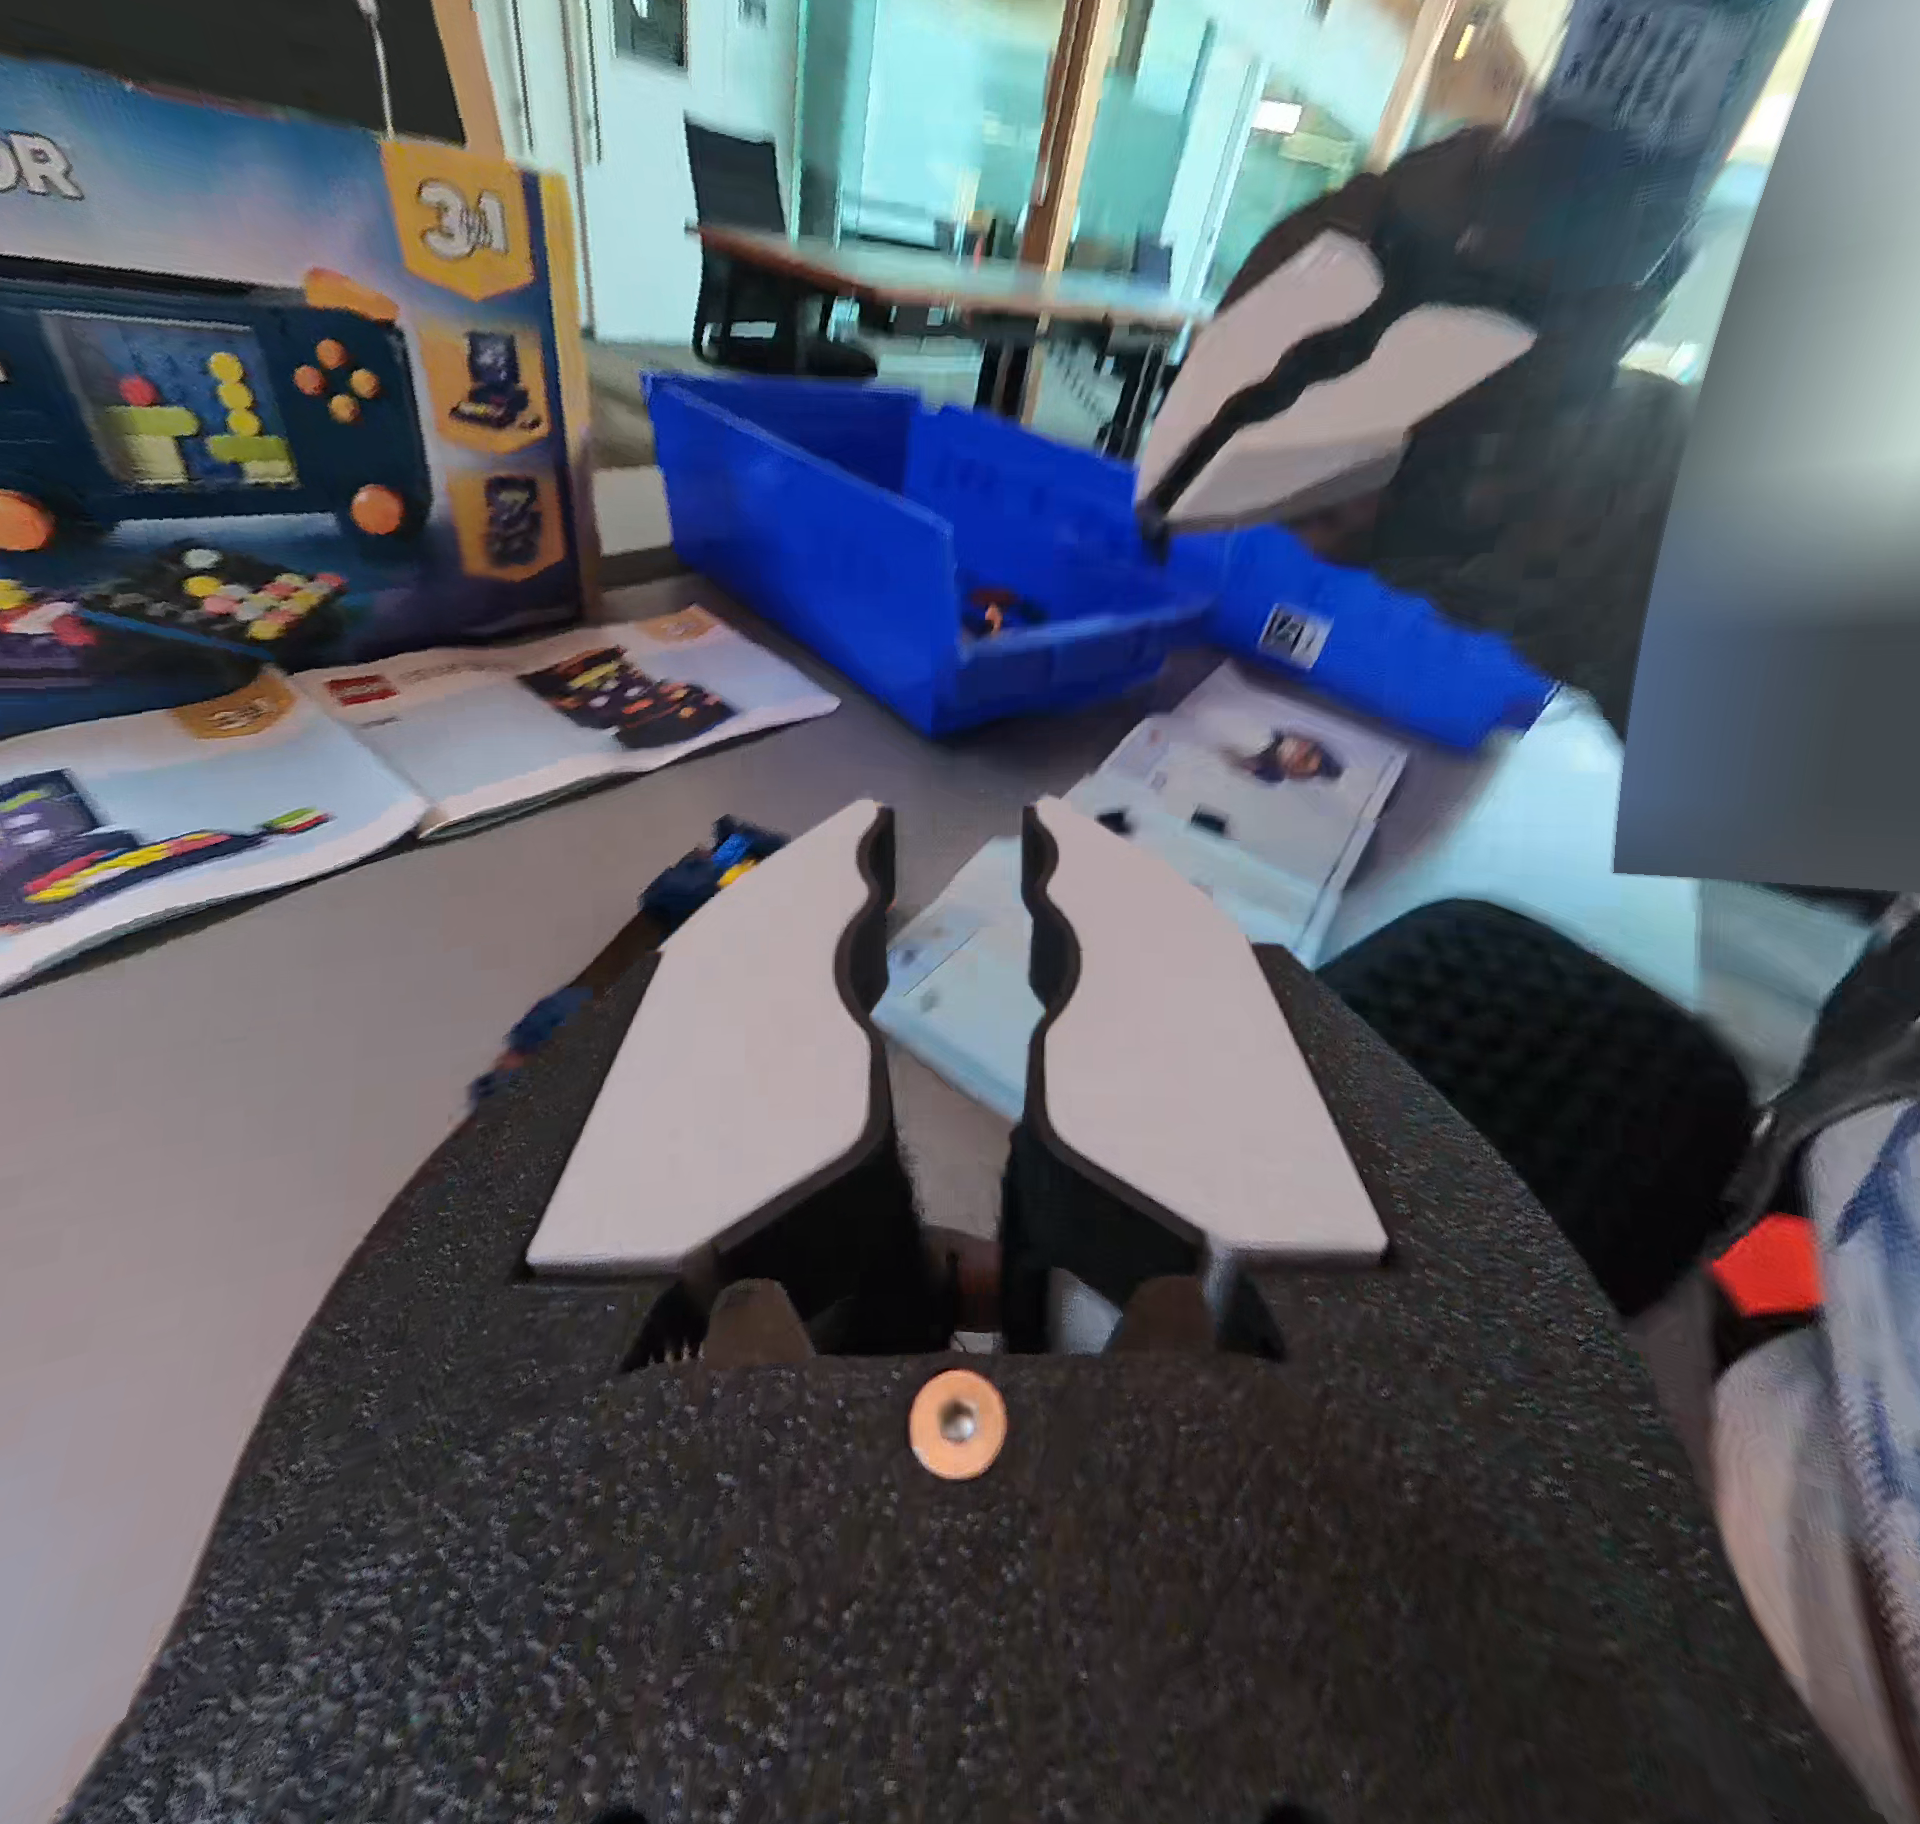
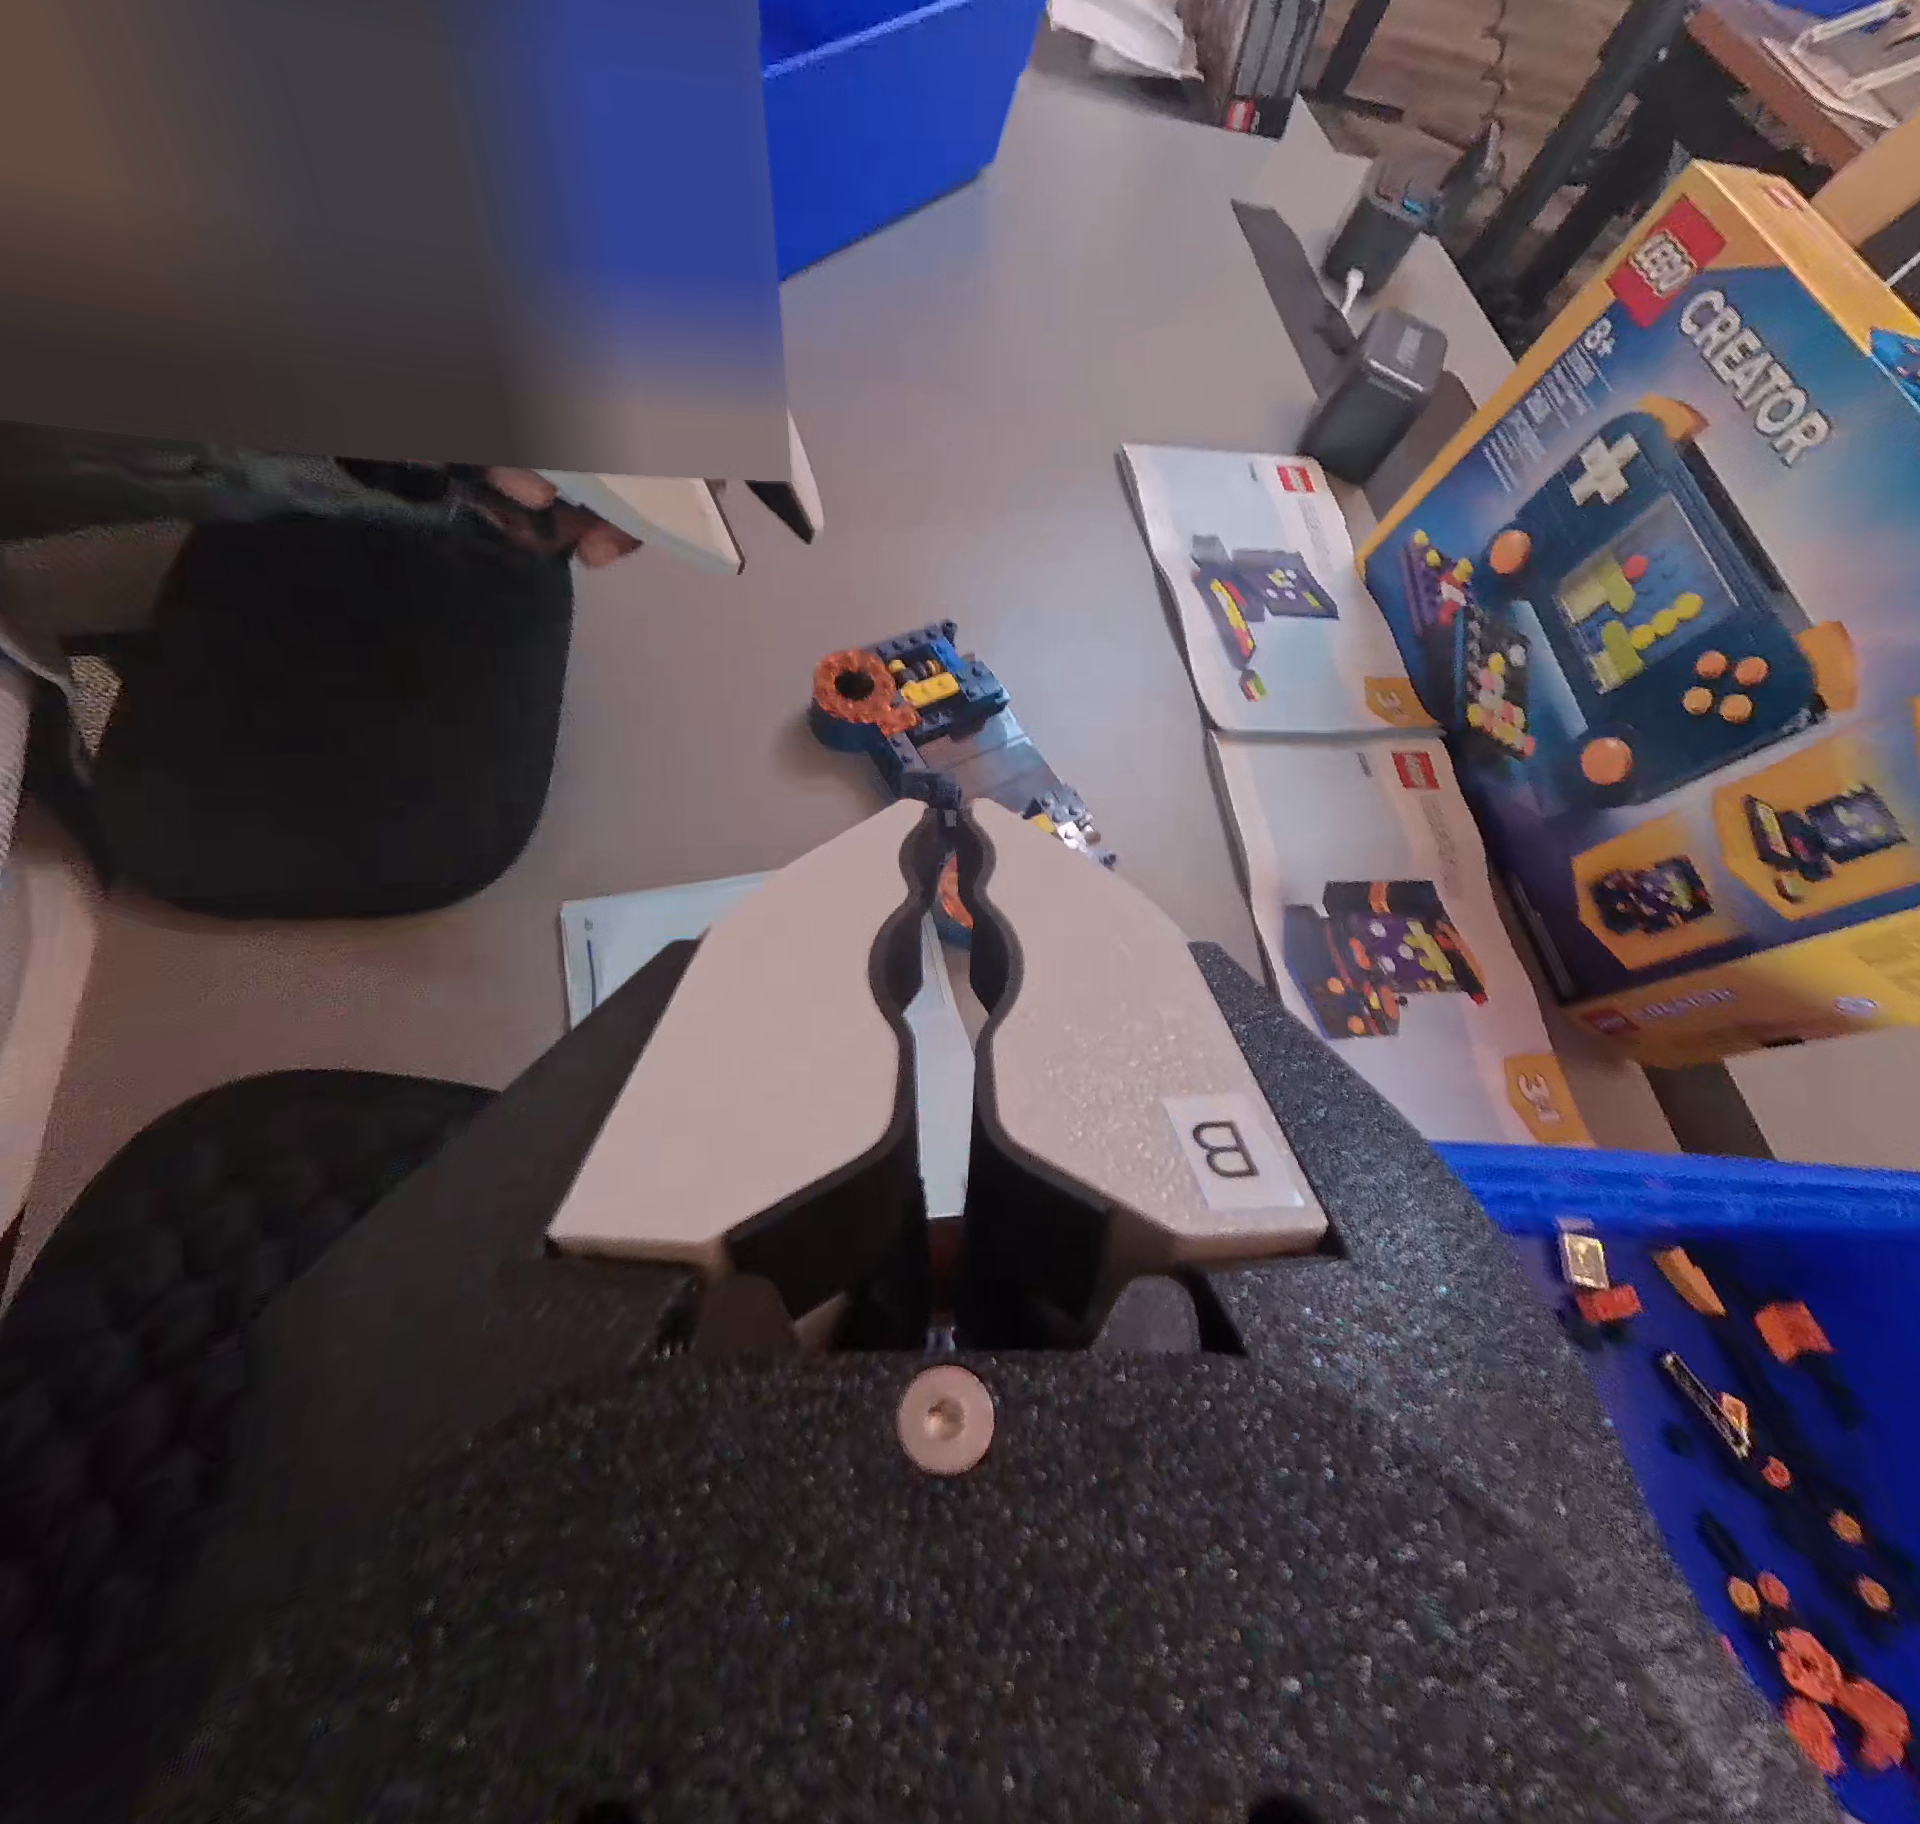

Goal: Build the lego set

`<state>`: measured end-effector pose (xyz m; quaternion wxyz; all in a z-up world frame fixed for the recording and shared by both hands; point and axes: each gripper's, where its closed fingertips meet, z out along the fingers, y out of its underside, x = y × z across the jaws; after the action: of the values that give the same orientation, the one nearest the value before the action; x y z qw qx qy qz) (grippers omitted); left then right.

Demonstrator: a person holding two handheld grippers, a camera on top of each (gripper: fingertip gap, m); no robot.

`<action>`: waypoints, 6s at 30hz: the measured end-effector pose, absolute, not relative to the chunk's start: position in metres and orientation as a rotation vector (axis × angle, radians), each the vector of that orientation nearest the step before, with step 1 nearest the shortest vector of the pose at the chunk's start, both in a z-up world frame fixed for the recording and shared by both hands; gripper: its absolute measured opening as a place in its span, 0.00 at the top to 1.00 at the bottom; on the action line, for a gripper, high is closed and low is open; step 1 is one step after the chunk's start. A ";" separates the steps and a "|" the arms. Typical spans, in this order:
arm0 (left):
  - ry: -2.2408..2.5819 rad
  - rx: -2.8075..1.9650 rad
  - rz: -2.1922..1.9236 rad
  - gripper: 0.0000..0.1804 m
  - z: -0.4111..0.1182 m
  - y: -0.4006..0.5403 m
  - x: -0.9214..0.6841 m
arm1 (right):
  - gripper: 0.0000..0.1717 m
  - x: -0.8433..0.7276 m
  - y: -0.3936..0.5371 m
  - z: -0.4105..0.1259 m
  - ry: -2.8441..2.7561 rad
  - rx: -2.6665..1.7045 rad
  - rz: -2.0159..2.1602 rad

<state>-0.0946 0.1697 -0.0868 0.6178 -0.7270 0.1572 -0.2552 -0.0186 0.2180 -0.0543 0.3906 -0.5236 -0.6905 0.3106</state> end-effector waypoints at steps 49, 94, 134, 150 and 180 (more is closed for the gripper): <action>0.775 -2.082 -0.405 0.79 -0.192 0.182 -0.145 | 0.99 -0.122 0.212 -0.179 -2.853 -1.382 0.493; 0.734 -2.170 -0.393 0.76 -0.203 0.186 -0.148 | 1.00 -0.124 0.213 -0.181 -2.040 -0.955 -0.010; 0.729 -2.199 -0.385 0.79 -0.207 0.186 -0.151 | 0.93 -0.137 0.225 -0.188 -2.533 -1.273 0.524; 0.737 -2.208 -0.365 0.79 -0.209 0.186 -0.151 | 0.93 -0.137 0.227 -0.192 -2.583 -1.353 0.395; 0.719 -2.194 -0.389 0.79 -0.205 0.186 -0.153 | 0.87 0.072 0.262 -0.205 -2.009 -2.001 0.281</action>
<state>-0.1525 0.1857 -0.2054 0.3894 -0.8631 0.2827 -0.1532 0.0716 0.2616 -0.2053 0.1456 -0.6948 -0.6975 0.0977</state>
